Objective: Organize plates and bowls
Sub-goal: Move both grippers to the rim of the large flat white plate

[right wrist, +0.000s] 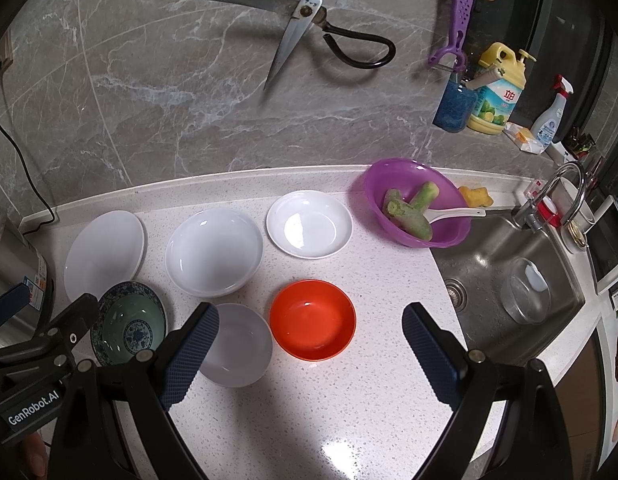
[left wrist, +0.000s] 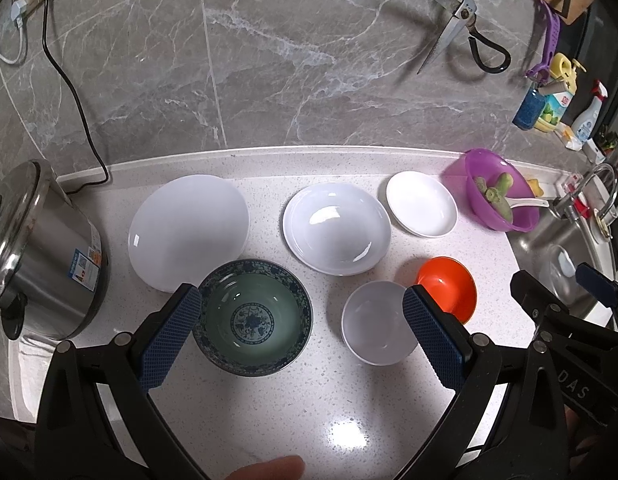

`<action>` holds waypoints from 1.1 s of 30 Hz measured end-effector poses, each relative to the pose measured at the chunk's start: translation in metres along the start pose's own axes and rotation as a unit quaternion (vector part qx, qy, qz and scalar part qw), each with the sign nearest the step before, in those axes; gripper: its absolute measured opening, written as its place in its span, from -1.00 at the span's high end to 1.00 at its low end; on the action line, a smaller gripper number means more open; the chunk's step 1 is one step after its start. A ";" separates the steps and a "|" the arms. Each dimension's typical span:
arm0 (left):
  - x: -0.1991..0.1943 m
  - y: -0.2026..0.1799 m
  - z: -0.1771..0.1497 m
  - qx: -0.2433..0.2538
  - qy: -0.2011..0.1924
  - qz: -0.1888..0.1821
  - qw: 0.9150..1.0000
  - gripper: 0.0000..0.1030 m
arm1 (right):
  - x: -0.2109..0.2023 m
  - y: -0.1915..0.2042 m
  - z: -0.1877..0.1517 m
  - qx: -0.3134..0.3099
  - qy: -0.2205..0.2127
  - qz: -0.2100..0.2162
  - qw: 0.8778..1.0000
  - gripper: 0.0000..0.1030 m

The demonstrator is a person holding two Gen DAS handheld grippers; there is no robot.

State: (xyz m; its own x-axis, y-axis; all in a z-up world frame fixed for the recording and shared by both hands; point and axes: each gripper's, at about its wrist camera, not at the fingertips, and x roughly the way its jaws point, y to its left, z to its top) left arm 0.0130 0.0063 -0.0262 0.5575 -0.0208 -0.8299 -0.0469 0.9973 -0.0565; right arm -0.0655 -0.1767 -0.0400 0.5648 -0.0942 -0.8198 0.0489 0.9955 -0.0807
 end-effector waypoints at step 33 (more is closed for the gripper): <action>0.205 0.290 -0.040 -0.239 0.082 0.040 0.967 -0.53 | 0.265 0.220 0.091 -0.061 0.218 0.396 0.890 -0.14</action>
State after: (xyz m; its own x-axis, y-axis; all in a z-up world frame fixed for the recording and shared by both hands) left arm 0.0808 0.2883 -0.2347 0.3991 0.0052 -0.9169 -0.4840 0.8505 -0.2058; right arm 0.1697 0.0174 -0.2235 0.0082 0.6171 -0.7869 -0.3283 0.7449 0.5808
